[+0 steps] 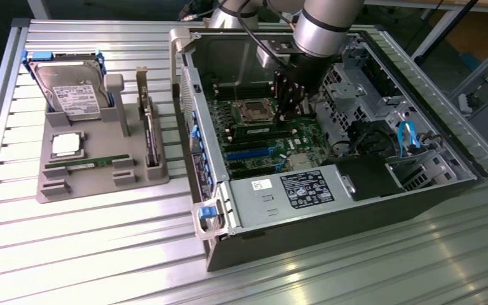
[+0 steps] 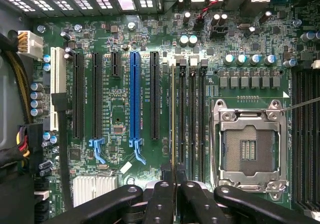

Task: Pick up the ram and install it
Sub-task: 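Insert the ram into the slot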

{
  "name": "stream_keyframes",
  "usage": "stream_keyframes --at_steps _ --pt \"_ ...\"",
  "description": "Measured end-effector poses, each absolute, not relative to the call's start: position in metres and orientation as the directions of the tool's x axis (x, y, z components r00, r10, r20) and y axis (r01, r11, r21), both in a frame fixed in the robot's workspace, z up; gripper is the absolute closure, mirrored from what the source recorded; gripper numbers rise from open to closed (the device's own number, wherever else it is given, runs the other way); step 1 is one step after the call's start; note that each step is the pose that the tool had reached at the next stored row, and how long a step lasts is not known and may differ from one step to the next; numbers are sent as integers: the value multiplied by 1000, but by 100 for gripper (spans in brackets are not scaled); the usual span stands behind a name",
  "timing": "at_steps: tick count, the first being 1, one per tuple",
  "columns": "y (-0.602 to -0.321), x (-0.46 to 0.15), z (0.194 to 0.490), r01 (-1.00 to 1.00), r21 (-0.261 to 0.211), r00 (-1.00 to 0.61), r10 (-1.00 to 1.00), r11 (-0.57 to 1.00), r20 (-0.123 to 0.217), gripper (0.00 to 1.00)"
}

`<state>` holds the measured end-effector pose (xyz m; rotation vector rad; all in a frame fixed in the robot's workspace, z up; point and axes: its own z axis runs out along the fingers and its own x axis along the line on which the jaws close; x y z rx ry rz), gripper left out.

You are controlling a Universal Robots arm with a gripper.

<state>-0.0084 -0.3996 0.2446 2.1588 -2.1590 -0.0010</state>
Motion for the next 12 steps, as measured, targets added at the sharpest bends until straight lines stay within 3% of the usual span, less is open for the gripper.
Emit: stream_keyframes --at_steps 12 --pt "-400 -11 245 -999 52 1 -998 2 62 88"
